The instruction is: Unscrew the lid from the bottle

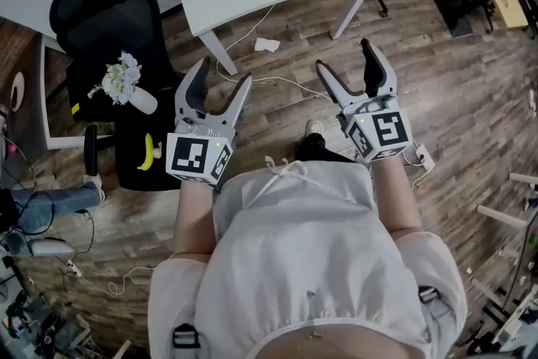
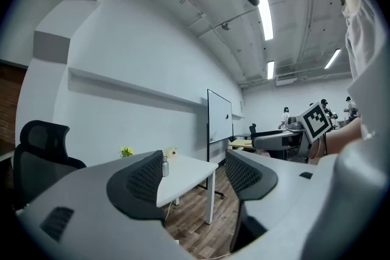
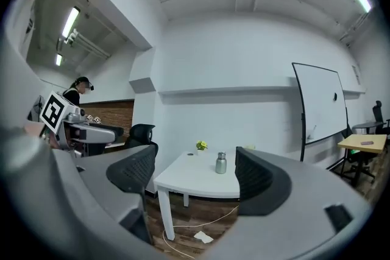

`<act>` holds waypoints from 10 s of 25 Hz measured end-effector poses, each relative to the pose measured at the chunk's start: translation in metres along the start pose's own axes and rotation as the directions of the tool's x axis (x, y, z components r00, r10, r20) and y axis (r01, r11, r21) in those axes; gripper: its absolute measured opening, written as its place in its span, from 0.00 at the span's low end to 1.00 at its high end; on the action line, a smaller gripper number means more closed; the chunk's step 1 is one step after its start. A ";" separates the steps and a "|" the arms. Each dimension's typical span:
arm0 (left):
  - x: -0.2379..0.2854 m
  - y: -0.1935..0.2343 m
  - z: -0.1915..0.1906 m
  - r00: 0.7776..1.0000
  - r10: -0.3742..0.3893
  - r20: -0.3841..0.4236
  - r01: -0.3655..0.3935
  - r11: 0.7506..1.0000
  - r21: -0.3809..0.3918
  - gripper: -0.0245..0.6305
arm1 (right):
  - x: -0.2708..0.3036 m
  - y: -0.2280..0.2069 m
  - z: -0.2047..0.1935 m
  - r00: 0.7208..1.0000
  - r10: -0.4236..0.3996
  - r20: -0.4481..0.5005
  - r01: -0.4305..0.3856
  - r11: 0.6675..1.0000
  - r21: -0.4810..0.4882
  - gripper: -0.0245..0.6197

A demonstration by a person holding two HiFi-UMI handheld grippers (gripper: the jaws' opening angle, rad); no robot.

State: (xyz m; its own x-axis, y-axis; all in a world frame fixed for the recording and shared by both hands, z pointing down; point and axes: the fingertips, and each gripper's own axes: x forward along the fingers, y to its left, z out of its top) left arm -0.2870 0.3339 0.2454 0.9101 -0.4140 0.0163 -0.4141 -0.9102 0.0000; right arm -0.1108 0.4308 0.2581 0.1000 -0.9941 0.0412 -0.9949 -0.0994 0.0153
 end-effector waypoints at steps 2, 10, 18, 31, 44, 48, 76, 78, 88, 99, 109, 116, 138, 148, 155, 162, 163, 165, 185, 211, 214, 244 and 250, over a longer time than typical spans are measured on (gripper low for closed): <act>0.039 -0.005 -0.002 0.999 0.029 -0.015 -0.029 1.000 -0.010 0.53 | 0.023 -0.035 -0.003 0.999 0.045 -0.025 -0.045 0.999 -0.002 0.67; 0.175 -0.020 -0.011 0.990 0.131 -0.051 -0.133 0.990 -0.038 0.53 | 0.099 -0.146 -0.017 0.974 0.200 -0.103 -0.202 0.979 -0.008 0.64; 0.233 0.006 -0.033 0.973 0.197 -0.124 -0.200 0.980 -0.018 0.53 | 0.171 -0.179 -0.033 0.939 0.301 -0.165 -0.303 0.953 0.010 0.62; 0.367 0.138 -0.086 0.961 0.166 -0.221 -0.183 0.981 -0.058 0.53 | 0.363 -0.203 -0.058 0.864 0.383 -0.326 -0.398 0.917 0.020 0.62; 0.473 0.218 -0.198 0.903 -0.079 -0.422 0.046 0.995 -0.087 0.57 | 0.520 -0.173 -0.124 0.611 0.493 -0.619 -0.615 0.788 0.021 0.62; 0.496 0.218 -0.226 0.879 -0.134 -0.457 0.087 0.989 -0.122 0.59 | 0.536 -0.165 -0.143 0.475 0.494 -0.728 -0.710 0.704 0.014 0.63; 0.537 0.220 -0.262 0.889 -0.231 -0.396 0.184 0.971 -0.153 0.59 | 0.541 -0.140 -0.186 0.071 0.445 -0.893 -0.945 0.318 0.083 0.42; 0.537 0.220 -0.262 0.888 -0.243 -0.390 0.194 0.968 -0.160 0.59 | 0.540 -0.140 -0.187 0.049 0.441 -0.896 -0.964 0.256 0.074 0.42; 0.536 0.219 -0.264 0.875 -0.282 -0.394 0.226 0.957 -0.182 0.59 | 0.532 -0.141 -0.191 -0.038 0.278 -0.960 -0.985 -0.171 -0.010 0.42; 0.536 0.218 -0.264 0.859 -0.303 -0.413 0.250 0.952 -0.179 0.59 | 0.530 -0.140 -0.192 -0.061 0.280 -0.958 -0.939 -0.342 -0.040 0.42; 0.537 0.219 -0.263 0.855 -0.320 -0.408 0.265 0.946 -0.188 0.59 | 0.543 -0.153 -0.188 0.005 0.451 -0.892 -0.845 0.479 0.238 0.57; 0.538 0.219 -0.262 0.860 -0.322 -0.397 0.259 0.944 -0.205 0.59 | 0.553 -0.151 -0.192 0.095 0.427 -0.899 -0.697 0.674 0.246 0.43; 0.536 0.218 -0.265 0.859 -0.342 -0.380 0.280 0.937 -0.209 0.59 | 0.529 -0.138 -0.193 -0.241 0.184 -0.953 -0.958 -0.203 0.203 0.42; 0.537 0.219 -0.264 0.860 -0.343 -0.377 0.277 0.936 -0.218 0.59 | 0.541 -0.135 -0.181 -0.106 0.428 -0.897 -0.991 0.031 0.132 0.53; 0.537 0.220 -0.262 0.867 -0.337 -0.367 0.276 0.938 -0.210 0.59 | 0.550 -0.146 -0.180 0.119 0.507 -0.854 -0.846 0.501 0.180 0.50; 0.538 0.218 -0.261 0.865 -0.341 -0.367 0.282 0.937 -0.206 0.59 | 0.545 -0.147 -0.187 0.110 0.445 -0.889 -0.780 0.593 0.200 0.41; 0.538 0.218 -0.261 0.865 -0.342 -0.366 0.283 0.936 -0.207 0.59 | 0.545 -0.147 -0.187 0.102 0.439 -0.893 -0.787 0.585 0.198 0.41; 0.538 0.219 -0.261 0.865 -0.345 -0.364 0.285 0.935 -0.210 0.59 | 0.545 -0.146 -0.188 0.075 0.429 -0.900 -0.812 0.550 0.194 0.41; 0.537 0.218 -0.264 0.871 -0.340 -0.355 0.274 0.936 -0.222 0.59 | 0.530 -0.140 -0.191 -0.199 0.145 -0.969 -0.951 -0.267 0.155 0.42; 0.538 0.218 -0.264 0.862 -0.349 -0.368 0.282 0.933 -0.225 0.59 | 0.545 -0.143 -0.187 0.135 0.433 -0.891 -0.847 0.517 0.123 0.41; 0.538 0.218 -0.266 0.864 -0.348 -0.365 0.273 0.931 -0.241 0.59 | 0.546 -0.141 -0.188 0.063 0.419 -0.906 -0.895 0.426 0.134 0.41; 0.537 0.217 -0.266 0.853 -0.352 -0.385 0.279 0.932 -0.233 0.59 | 0.542 -0.145 -0.186 0.230 0.427 -0.874 -0.683 0.711 0.167 0.56; 0.539 0.216 -0.263 0.859 -0.350 -0.373 0.282 0.933 -0.226 0.59 | 0.545 -0.146 -0.189 0.273 0.388 -0.880 -0.666 0.736 0.118 0.46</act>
State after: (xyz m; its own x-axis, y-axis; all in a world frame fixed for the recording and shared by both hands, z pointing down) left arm 0.1101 -0.0845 0.5170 0.9213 -0.0349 0.3873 -0.1334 -0.9639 0.2303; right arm 0.0911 -0.0889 0.4667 -0.3493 -0.2729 0.8964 -0.8005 0.5841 -0.1342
